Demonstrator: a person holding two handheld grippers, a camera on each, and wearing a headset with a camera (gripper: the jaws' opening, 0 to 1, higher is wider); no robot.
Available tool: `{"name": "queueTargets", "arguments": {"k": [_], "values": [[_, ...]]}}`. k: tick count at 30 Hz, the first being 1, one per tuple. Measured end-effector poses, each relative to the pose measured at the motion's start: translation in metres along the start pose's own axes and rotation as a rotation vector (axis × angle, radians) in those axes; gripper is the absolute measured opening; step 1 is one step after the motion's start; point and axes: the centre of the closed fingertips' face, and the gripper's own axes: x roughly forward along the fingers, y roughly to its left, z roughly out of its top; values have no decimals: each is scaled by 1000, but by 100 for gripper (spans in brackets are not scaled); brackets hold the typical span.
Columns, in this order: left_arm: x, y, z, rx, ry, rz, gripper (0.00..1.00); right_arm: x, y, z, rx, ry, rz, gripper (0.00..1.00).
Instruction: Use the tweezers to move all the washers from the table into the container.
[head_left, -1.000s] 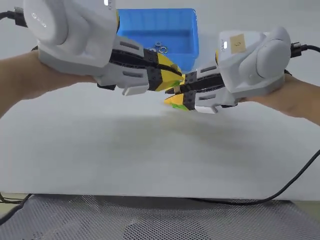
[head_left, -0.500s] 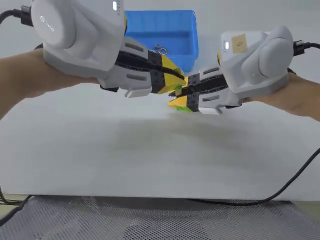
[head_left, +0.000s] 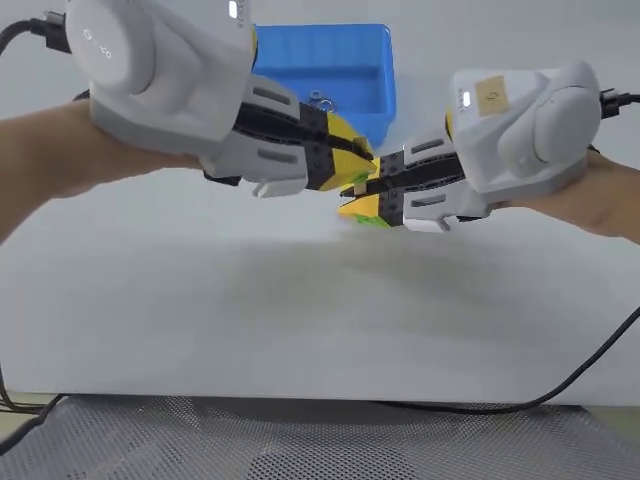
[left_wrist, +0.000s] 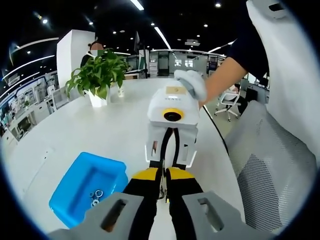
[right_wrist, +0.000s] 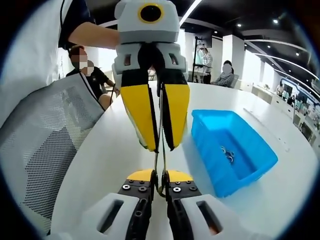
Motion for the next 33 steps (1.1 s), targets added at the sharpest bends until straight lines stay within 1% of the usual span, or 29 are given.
{"name": "queueTargets", "arguments": {"k": [2, 5, 7, 9, 13, 14, 17, 21, 24, 25, 26, 28, 29, 31, 33], "values": [[-2, 2, 0, -21, -4, -2, 13, 1, 0, 0, -8, 3, 2, 9], [-3, 5, -4, -20, 9, -4, 14, 2, -1, 1, -9, -2, 1, 9], [-3, 3, -6, -12, 18, -9, 14, 3, -1, 2, -10, -5, 0, 9], [-3, 2, -8, -18, 19, -15, 14, 4, -1, 3, -12, -6, -2, 9], [-3, 1, -10, -26, 27, -22, 18, 4, -1, 4, -13, -8, -5, 9], [-4, 1, -11, -33, 30, -19, 20, 4, -1, 5, -14, -9, -6, 9], [-9, 1, -15, -43, 37, -16, 21, 2, -3, 8, -17, -8, -12, 9], [-21, 3, -18, -65, 37, 11, 24, -1, -6, 12, -12, -15, -24, 9], [-34, 3, -23, -106, 38, 29, 29, -3, -6, 17, -12, -23, -29, 9], [-38, 3, -25, -111, 39, 35, 30, -4, -6, 19, -12, -25, -30, 9], [-42, 0, -25, -117, 40, 45, 31, -5, -5, 21, -13, -27, -30, 9], [-51, 2, -28, -127, 47, 75, 32, -7, -5, 26, -16, -32, -30, 9], [-57, 4, -31, -141, 47, 90, 34, -7, -5, 28, -16, -33, -29, 9], [-66, 6, -34, -174, 41, 117, 38, -9, -6, 33, -20, -35, -27, 9], [-75, 7, -37, -187, 40, 139, 42, -11, -7, 38, -23, -37, -28, 9]]}}
